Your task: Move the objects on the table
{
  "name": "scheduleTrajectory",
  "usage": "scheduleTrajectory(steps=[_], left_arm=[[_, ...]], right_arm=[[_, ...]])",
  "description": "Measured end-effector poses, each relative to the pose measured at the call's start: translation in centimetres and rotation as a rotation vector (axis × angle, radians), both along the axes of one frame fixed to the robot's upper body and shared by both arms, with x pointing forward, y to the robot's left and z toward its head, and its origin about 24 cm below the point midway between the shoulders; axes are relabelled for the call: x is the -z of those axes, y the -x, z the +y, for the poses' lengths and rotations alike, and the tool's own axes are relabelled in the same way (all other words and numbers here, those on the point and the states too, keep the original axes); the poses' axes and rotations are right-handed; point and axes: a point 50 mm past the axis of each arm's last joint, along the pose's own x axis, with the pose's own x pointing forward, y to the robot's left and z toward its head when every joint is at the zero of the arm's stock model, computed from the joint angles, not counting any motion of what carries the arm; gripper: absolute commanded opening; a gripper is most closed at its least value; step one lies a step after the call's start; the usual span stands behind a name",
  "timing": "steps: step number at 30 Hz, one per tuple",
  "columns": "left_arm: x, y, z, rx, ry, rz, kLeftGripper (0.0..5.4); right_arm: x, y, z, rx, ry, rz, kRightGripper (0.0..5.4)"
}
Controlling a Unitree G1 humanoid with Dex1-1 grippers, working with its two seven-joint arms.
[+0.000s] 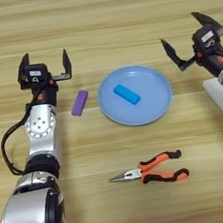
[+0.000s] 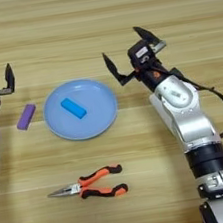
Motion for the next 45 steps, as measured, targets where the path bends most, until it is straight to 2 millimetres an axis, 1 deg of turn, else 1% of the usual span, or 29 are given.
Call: scheduleTrajectory(steps=[5,10,13,17,19,23,32,41,45], left_arm=[[0.0,0.0,-0.1,0.002,-0.005,0.001,5.38],[0.0,0.0,-0.2,0.006,-0.005,0.0,5.38],[0.0,0.0,-0.4,0.01,-0.004,-0.001,5.38],[0.1,0.0,-0.5,0.012,-0.003,0.0,5.38],[0.1,0.0,-0.5,0.013,-0.003,-0.001,5.38],[0.1,0.0,-0.5,0.013,-0.002,-0.002,5.38],[0.1,0.0,-0.6,0.014,0.002,-0.002,5.38],[0.1,0.0,-0.6,0.015,0.003,-0.002,5.38],[0.1,0.0,-0.6,0.015,0.003,-0.002,5.38]], right_arm=[[0.5,-0.7,1.2,-0.105,0.179,0.073,5.4],[0.2,-1.5,1.3,-0.192,0.321,0.117,5.4],[0.0,-1.9,1.6,-0.249,0.372,0.149,5.4],[0.7,-2.5,2.0,-0.301,0.44,0.207,5.4],[1.7,-2.4,2.3,-0.345,0.475,0.259,5.4],[2.9,-2.2,2.5,-0.382,0.507,0.311,5.4],[5.0,-1.7,3.4,-0.431,0.476,0.388,5.4],[6.7,-0.9,3.6,-0.468,0.45,0.49,5.4],[6.7,-0.8,3.7,-0.483,0.445,0.515,5.4]])
